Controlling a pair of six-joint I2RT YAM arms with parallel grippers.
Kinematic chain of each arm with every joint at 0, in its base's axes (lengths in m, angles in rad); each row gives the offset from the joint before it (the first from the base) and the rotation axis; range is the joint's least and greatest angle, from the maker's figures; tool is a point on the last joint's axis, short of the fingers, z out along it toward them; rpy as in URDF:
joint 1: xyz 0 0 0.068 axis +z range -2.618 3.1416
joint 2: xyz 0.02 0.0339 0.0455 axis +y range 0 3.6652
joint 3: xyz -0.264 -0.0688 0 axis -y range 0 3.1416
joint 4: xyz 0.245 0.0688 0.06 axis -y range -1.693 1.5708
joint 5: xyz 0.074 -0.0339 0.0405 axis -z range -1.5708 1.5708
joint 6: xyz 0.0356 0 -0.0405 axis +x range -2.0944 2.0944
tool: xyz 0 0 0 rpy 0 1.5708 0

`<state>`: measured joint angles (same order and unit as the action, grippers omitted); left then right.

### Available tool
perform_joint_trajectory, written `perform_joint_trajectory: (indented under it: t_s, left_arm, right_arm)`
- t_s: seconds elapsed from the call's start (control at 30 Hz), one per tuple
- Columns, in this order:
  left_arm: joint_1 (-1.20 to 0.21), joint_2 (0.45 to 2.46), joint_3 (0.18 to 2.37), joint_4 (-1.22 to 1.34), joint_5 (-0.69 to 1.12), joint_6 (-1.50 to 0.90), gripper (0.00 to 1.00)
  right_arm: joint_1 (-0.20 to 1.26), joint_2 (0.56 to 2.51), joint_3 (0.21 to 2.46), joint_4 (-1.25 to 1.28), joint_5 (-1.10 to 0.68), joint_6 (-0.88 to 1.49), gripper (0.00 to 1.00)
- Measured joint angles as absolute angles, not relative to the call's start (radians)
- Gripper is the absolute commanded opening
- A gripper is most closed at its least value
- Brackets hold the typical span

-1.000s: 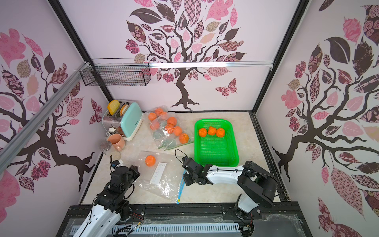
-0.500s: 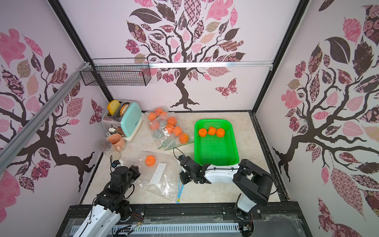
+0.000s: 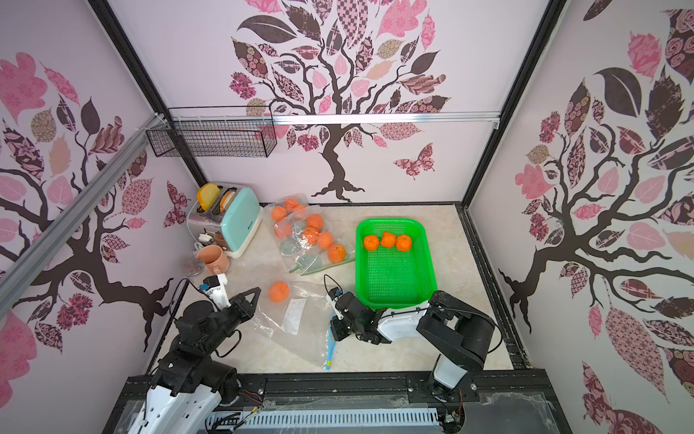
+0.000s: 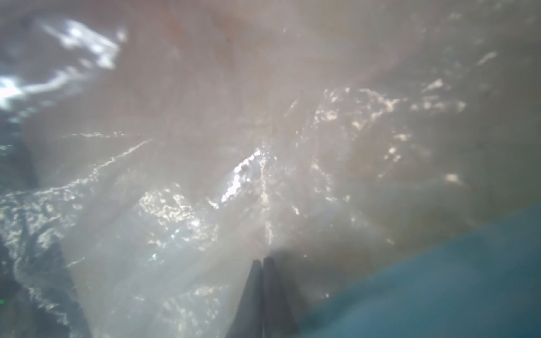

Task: Open the zip-top bag and take out the orange
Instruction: Adjust the zipper food storage bag at the center of the board.

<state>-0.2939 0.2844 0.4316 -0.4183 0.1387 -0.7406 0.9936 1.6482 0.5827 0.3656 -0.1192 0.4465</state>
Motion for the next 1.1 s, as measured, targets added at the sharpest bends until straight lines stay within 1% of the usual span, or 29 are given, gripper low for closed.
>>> perform_joint_trajectory:
  t_s: [0.13,0.3,0.43,0.5,0.57,0.67,0.73,0.9,1.0,1.1]
  left_arm:
    - [-0.294,0.226,0.434,-0.384,0.227,-0.717,0.00]
    - [-0.300,0.112,0.379,-0.337,0.311,-0.715,0.00]
    - [-0.302,0.078,0.344,-0.263,0.398,-0.726,0.00]
    - [-0.304,0.077,0.341,-0.249,0.408,-0.733,0.00]
    - [-0.307,0.079,0.343,-0.278,0.357,-0.736,0.00]
    - [-0.307,0.100,0.324,-0.339,0.231,-0.782,0.00]
    - [-0.307,0.137,0.267,-0.343,0.145,-0.829,0.00]
    - [-0.307,0.291,0.103,-0.321,0.029,-0.875,0.00]
    - [-0.307,0.396,0.096,-0.281,-0.021,-0.889,0.00]
    - [-0.307,0.500,0.105,-0.255,-0.048,-0.889,0.00]
  right_arm:
    - [0.994,1.661,0.582,0.397,-0.121,0.447,0.07]
    - [0.994,1.665,0.582,0.405,-0.121,0.447,0.07]
    - [0.994,1.667,0.582,0.408,-0.121,0.449,0.08]
    - [0.994,1.667,0.582,0.409,-0.121,0.450,0.09]
    - [0.994,1.667,0.582,0.410,-0.121,0.450,0.11]
    - [0.994,1.667,0.582,0.414,-0.120,0.453,0.17]
    - [0.994,1.666,0.582,0.416,-0.120,0.455,0.19]
    - [0.995,1.639,0.578,0.392,-0.111,0.449,0.37]
    - [0.995,1.606,0.568,0.360,-0.105,0.430,0.48]
    - [0.995,1.575,0.566,0.309,-0.115,0.399,0.56]
